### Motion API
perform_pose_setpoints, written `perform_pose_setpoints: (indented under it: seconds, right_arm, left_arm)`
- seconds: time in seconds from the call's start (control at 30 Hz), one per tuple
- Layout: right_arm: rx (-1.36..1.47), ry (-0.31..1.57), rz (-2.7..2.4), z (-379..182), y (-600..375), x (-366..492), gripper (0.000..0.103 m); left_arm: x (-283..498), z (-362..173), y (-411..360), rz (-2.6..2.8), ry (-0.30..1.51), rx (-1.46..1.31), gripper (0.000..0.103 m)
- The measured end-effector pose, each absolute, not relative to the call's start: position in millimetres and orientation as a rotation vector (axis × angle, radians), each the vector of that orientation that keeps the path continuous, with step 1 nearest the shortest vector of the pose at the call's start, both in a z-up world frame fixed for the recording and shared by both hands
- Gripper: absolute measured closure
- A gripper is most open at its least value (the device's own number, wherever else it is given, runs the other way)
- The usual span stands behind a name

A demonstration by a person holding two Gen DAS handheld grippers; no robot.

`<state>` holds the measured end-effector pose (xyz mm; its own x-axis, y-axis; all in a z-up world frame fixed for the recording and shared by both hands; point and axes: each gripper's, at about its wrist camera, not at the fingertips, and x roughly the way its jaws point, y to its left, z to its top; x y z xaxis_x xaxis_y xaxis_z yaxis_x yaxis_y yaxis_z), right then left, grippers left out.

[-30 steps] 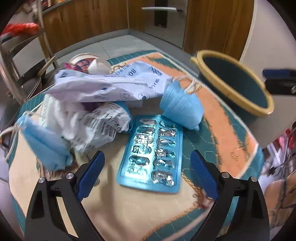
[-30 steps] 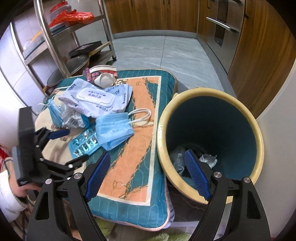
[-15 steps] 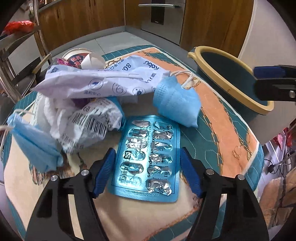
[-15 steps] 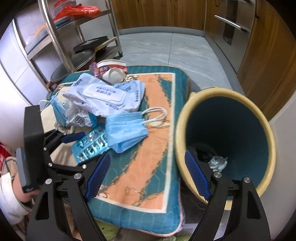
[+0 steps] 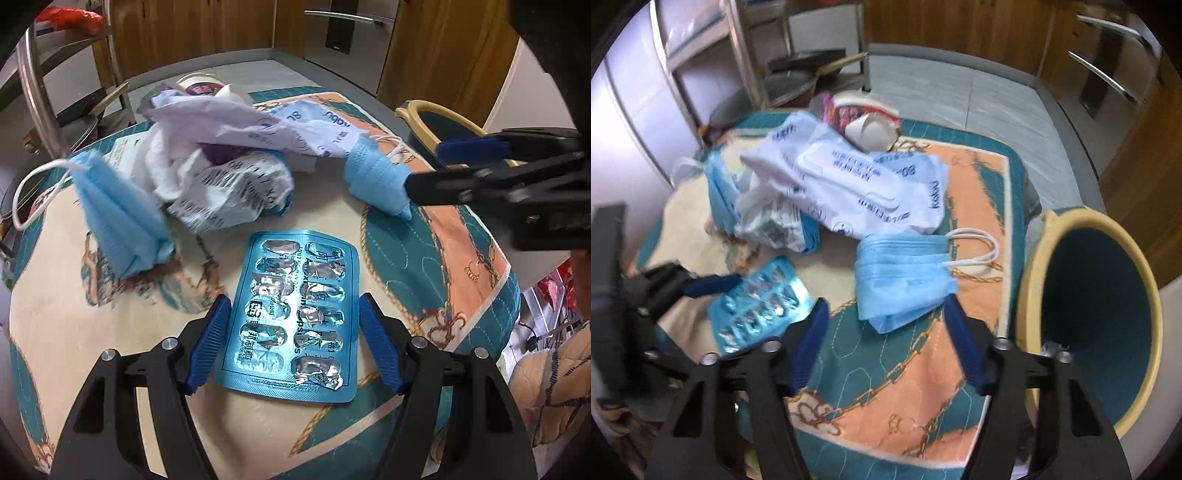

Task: Collect trash
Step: 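Grasp the blue face mask with the right gripper while the left grasps the blister pack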

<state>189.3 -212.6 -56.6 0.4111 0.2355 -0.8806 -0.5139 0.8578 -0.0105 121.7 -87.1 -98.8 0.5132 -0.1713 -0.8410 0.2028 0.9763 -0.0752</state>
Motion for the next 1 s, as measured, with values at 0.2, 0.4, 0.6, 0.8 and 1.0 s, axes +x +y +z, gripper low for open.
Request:
perform_pose_setpoints:
  seconds: [0.2,0.4,0.6,0.8,1.0]
  right_arm:
    - [-0.369,1.052,0.476,-76.0,-198.2,197.4,0.039]
    - [-0.361,1.084,0.490,-84.1,-204.3,199.8,0.070]
    - [-0.295,1.076,0.504,-71.2,-217.6,196.4,0.082]
    - [-0.232,1.051,0.516,-50.3,-232.2,190.7,0.085]
    - [-0.200,1.004,0.539,-23.4,-238.7,180.9,0.085]
  left_arm:
    - [116.8,-97.6,-73.6,-0.210,1.018,0.018,0.033]
    - [116.9,-97.4,-74.0,-0.205,1.035,0.059,0.025]
    - [127.2,-99.9,-78.8,-0.195,1.068,0.100,0.021]
    - [131.2,-99.5,-76.3,-0.193,1.087,0.099,0.031]
    - [130.2,-94.5,-68.5,-0.185,1.087,0.051,0.035]
